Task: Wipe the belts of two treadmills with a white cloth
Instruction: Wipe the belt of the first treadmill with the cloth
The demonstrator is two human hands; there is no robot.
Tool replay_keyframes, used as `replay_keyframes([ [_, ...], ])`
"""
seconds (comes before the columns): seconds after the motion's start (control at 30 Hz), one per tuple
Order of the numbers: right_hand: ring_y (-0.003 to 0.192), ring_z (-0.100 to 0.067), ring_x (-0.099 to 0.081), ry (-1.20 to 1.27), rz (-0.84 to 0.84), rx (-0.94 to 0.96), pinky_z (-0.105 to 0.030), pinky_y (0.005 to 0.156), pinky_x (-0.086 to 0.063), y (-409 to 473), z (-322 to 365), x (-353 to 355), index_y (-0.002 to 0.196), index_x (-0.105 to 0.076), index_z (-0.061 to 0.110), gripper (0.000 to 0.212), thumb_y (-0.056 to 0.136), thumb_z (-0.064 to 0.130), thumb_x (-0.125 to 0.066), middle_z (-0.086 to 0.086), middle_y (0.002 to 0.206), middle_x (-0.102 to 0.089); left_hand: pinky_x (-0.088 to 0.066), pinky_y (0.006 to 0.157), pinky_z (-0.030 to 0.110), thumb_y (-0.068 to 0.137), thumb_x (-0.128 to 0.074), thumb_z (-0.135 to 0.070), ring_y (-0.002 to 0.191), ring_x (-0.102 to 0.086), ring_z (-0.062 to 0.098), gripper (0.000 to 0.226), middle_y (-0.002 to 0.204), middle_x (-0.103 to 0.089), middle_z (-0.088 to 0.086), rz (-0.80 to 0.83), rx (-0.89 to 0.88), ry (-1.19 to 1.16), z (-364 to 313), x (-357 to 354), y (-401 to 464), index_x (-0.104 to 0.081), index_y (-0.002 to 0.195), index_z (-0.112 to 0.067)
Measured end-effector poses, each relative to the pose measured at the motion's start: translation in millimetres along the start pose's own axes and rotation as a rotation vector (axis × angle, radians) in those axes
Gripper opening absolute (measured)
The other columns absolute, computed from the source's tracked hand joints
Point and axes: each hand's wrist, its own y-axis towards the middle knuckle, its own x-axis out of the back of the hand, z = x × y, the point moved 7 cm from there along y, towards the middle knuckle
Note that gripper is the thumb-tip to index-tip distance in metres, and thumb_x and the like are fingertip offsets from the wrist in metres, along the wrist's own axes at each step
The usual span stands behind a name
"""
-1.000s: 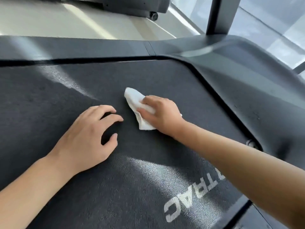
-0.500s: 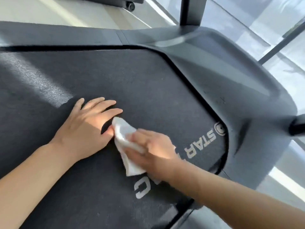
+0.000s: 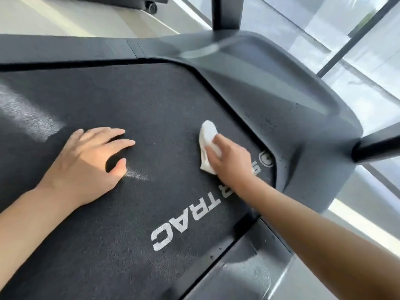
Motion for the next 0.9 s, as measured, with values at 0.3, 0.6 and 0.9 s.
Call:
replay_keyframes([
  [0.3, 0.08, -0.025, -0.058, 0.301, 0.274, 0.743, -0.038, 0.065, -0.045, -126.4, 142.4, -5.9, 0.101, -0.064, 0.013, 0.025, 0.098, 0.037, -0.064, 0.0, 0.089, -0.058, -0.033, 0.121, 0.054, 0.095, -0.038, -0.042, 0.146, -0.043, 0.033, 0.059, 0.154, -0.051, 0.008, 0.115, -0.085, 0.017, 6.2, 15.0, -58.6, -0.06, 0.144, -0.018],
  [0.6, 0.073, -0.026, -0.056, 0.047, -0.068, -0.227, -0.039, 0.068, -0.044, -28.3, -0.5, 4.7, 0.095, -0.053, 0.018, 0.028, 0.093, 0.046, -0.051, 0.002, 0.073, -0.059, -0.035, 0.122, 0.055, 0.101, -0.038, -0.047, 0.153, -0.037, 0.024, 0.058, 0.163, -0.043, -0.004, 0.179, -0.117, 0.006, 47.0, 57.9, -139.8, -0.054, 0.152, -0.025],
  [0.9, 0.07, -0.033, -0.059, 0.402, 0.322, 0.828, -0.043, 0.054, -0.046, -198.9, 306.7, -22.3, 0.089, -0.062, 0.011, 0.021, 0.094, 0.031, -0.067, -0.005, 0.081, -0.058, -0.035, 0.122, 0.055, 0.1, -0.039, -0.045, 0.153, -0.036, 0.025, 0.059, 0.165, -0.039, -0.005, 0.189, -0.081, 0.062, 89.2, 81.9, -169.8, -0.051, 0.154, -0.025],
])
